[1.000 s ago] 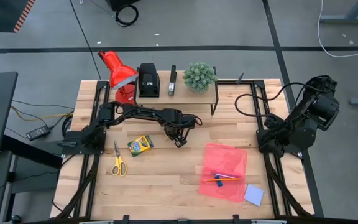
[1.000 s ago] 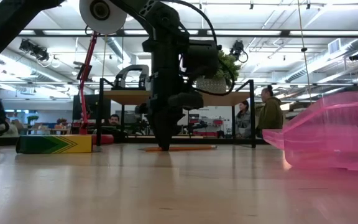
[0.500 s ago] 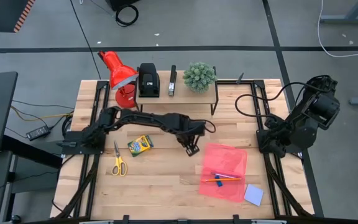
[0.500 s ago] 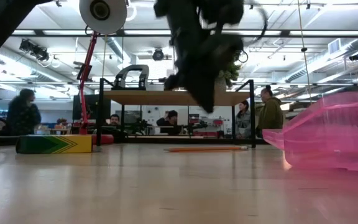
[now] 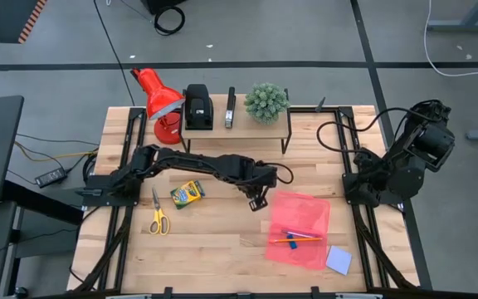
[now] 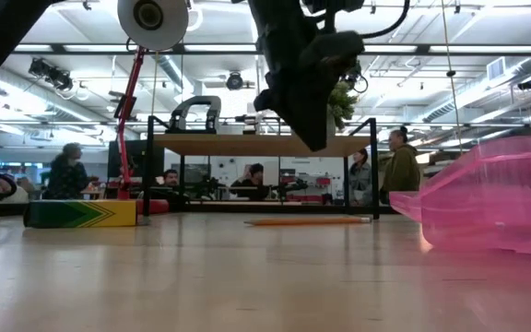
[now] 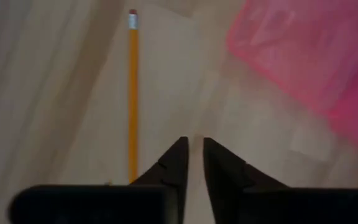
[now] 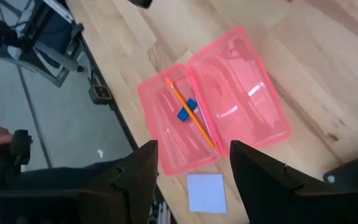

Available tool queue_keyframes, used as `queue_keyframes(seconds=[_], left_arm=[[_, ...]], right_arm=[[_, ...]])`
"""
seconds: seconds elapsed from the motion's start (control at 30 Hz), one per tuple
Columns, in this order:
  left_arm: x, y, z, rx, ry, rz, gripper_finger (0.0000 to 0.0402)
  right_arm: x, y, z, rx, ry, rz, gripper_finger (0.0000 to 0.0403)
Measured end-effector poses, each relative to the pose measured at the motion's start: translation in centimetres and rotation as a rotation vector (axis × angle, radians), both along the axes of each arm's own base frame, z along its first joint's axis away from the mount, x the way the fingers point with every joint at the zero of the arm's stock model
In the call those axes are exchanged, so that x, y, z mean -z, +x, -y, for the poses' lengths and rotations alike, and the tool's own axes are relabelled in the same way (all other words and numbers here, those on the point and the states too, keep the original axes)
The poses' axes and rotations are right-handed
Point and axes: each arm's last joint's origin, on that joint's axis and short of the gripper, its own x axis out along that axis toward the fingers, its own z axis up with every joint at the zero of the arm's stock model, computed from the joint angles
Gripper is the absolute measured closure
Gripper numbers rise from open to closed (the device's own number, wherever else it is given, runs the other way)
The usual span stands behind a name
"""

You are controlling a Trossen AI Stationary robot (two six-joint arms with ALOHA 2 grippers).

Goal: Pack school essentials
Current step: Put the orange pencil into the pink supply box

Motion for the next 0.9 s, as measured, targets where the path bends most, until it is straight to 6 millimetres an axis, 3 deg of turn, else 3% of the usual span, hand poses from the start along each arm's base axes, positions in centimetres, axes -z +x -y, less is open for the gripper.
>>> queue_keyframes(seconds=[0.2, 0.43, 0.7, 0.9], left_arm=[[0.6, 0.3, -2.2, 0.013, 0.030, -0.019, 0.0254], [5.0, 0.6, -2.6, 0.032, -0.044, -0.177, 0.0191], [7.8, 0.9, -2.5, -0.021, -0.052, -0.244, 0.0201], [7.9, 1.0, -2.8, -0.026, -0.045, -0.239, 0.0213]], right_arm=[[0.2, 0.8, -0.8, -0.030, -0.055, 0.007, 0.0196], [1.5, 3.4, -3.4, -0.191, -0.324, 0.009, 0.0196], [2.4, 4.9, -4.7, -0.147, -0.335, -0.036, 0.0196], [2.2, 4.7, -4.5, -0.123, -0.303, -0.021, 0.0196]])
